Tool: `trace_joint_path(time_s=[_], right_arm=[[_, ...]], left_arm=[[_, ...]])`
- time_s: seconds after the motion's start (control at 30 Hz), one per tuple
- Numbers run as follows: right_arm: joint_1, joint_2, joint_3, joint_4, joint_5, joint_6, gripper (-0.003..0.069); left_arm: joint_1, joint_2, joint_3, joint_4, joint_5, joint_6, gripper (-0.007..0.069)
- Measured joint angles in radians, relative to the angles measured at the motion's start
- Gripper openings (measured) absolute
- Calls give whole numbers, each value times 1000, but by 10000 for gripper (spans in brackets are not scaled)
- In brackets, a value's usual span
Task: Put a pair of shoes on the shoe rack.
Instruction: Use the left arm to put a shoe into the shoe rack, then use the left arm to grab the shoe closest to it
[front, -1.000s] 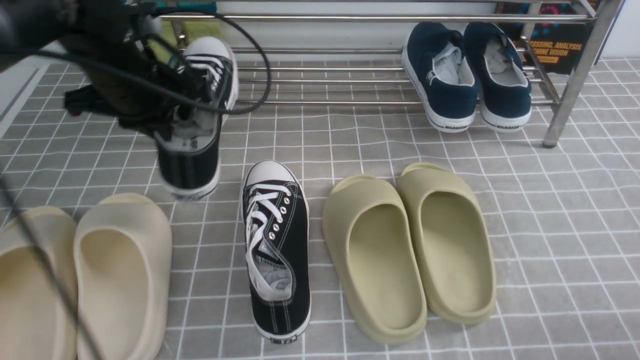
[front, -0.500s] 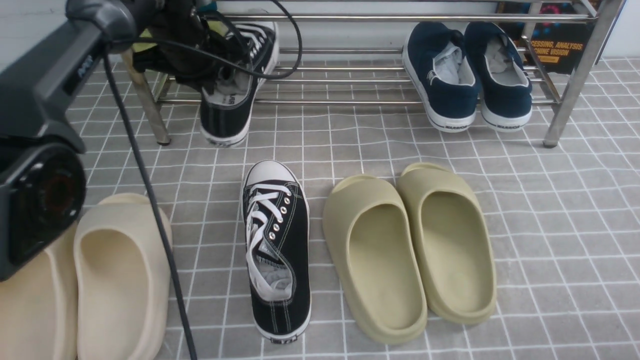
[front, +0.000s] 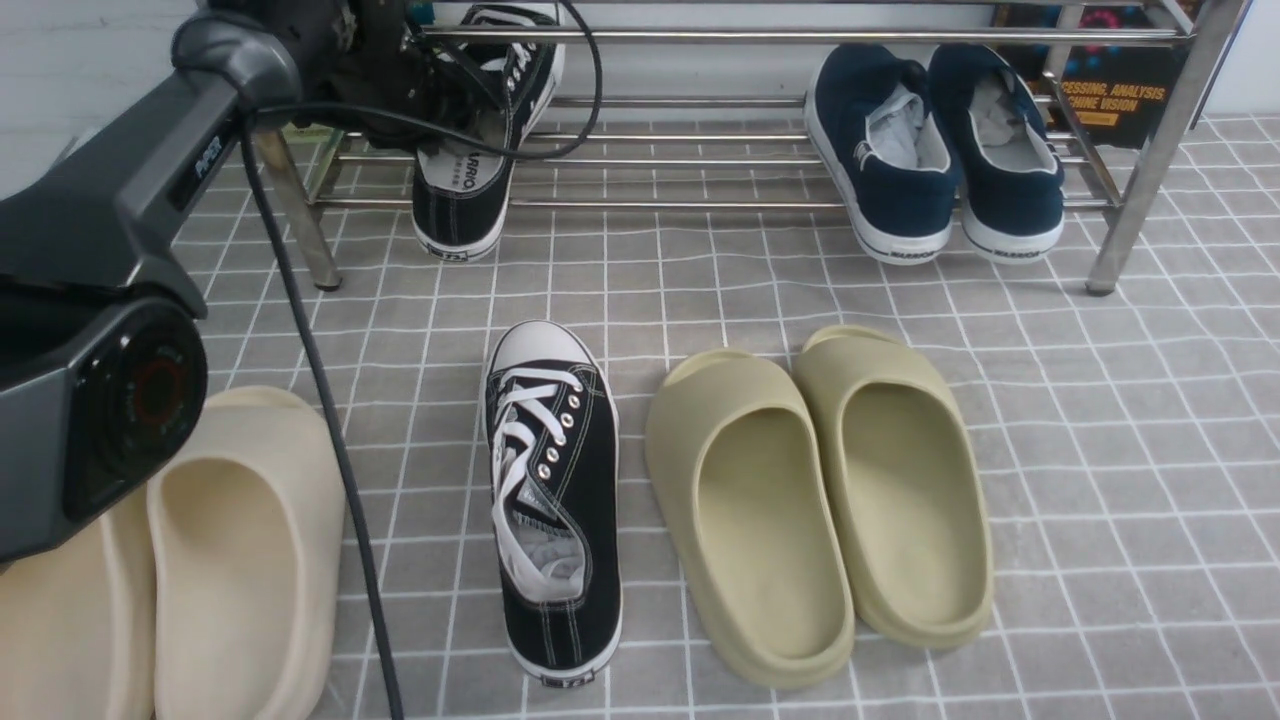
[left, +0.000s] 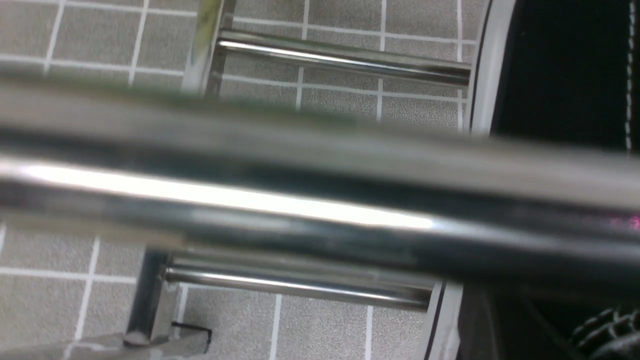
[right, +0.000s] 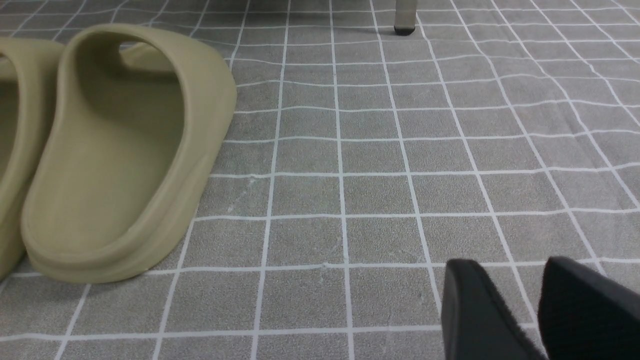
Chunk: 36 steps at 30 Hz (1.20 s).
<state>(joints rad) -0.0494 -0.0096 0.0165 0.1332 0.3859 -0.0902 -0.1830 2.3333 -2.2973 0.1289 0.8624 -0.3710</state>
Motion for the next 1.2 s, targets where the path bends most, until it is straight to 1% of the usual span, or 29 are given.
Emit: trace_joint_path(time_s=[0.1,0.2,0.23,0.3,0.33,0.37,0.4,0.47,0.53,0.6,0.67,0.83,0.93,1.03,1.1,1.13,1.17,1.2], right_arm=[[0,0,0,0,0,0,239],[0,0,0,0,0,0,239],[0,0,0,0,0,0,239],[0,0,0,0,0,0,239],[0,0,0,0,0,0,239],[0,0,0,0,0,0,239],[0,0,0,0,0,0,239],[0,0,0,0,0,0,239],[0,0,0,0,0,0,239],[0,0,0,0,0,0,239],[0,0,0,0,0,0,239],[0,0,0,0,0,0,239],[0,0,0,0,0,0,239],[0,0,0,0,0,0,239],[0,0,0,0,0,0,239],[0,0,0,0,0,0,239],[0,0,0,0,0,0,239],[0,0,0,0,0,0,239]], left_arm=[[0,0,0,0,4,-12,7],[0,0,-7,0,-9,-19,108],[0,0,-7,0,-11,-20,116],[0,0,-10,1,-14,-21,219],[0,0,-10,0,-14,-21,227],[0,0,-10,0,0,-21,274],[0,-3,-10,-1,19,-21,305],[-1,-12,-10,-4,81,-12,329],[-2,-36,-10,-13,174,15,338],[-2,-80,-10,-19,284,69,340],[-3,-132,-10,-20,342,106,336],[-2,-254,-10,-34,385,120,328],[-2,-382,25,-107,388,108,326],[-2,-493,144,-214,388,104,326],[-2,-584,293,-309,387,134,326],[-2,-592,328,-328,387,144,326],[-2,-664,481,-390,386,189,324],[-2,-707,585,-430,384,216,320]])
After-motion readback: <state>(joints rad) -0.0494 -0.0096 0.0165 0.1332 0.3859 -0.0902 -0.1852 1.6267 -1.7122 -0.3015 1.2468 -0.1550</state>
